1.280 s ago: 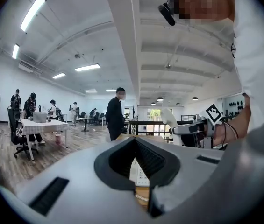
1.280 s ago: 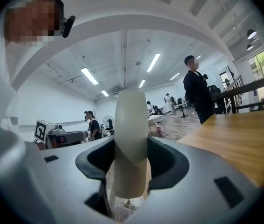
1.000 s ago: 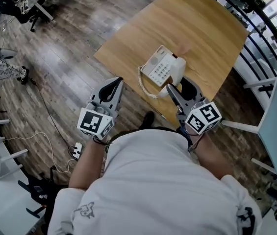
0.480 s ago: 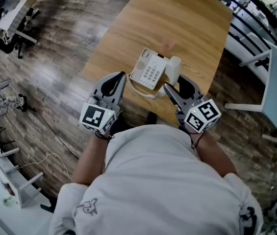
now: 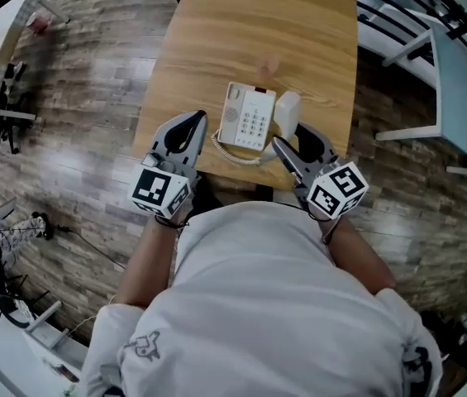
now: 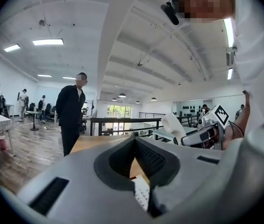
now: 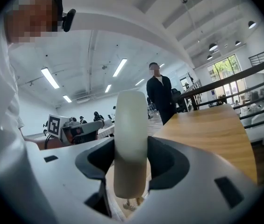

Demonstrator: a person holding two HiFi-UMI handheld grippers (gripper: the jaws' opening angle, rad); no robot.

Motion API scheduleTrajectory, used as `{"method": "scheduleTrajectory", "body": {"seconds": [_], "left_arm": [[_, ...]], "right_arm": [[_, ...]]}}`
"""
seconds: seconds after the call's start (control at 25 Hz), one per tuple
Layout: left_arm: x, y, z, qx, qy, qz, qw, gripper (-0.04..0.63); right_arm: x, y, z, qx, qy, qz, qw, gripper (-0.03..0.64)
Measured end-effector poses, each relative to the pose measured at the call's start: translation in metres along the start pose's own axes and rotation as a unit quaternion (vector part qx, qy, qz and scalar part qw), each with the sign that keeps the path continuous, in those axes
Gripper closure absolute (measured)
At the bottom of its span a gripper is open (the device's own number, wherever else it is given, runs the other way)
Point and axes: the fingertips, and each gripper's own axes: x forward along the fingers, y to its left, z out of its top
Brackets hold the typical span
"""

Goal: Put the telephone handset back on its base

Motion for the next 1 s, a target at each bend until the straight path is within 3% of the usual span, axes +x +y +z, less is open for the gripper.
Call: {"method": "scheduleTrajectory", "body": {"seconds": [0.4,0.68,1.0], "left_arm": [[-0.001,0.06,-0.016,-0.001,0.02,-0.105,0.9942,0.589],[-0.007,0.076,-0.028,0.003,0.035,-0.177,0.9836,0.589],[-0.021,0.081,-0.039,0.004,0.043,-0.233,0.9716,0.589]], "right_arm": [[0.043,0.025,-0.031,0.04,-0.005,-0.106,0.994,0.395],[0.066,0.037,-0.051,0.065,-0.007,-0.173,0.983,0.396],[0.082,0.047,-0.07,0.08,0.002,-0.228,0.97,0.396]]}}
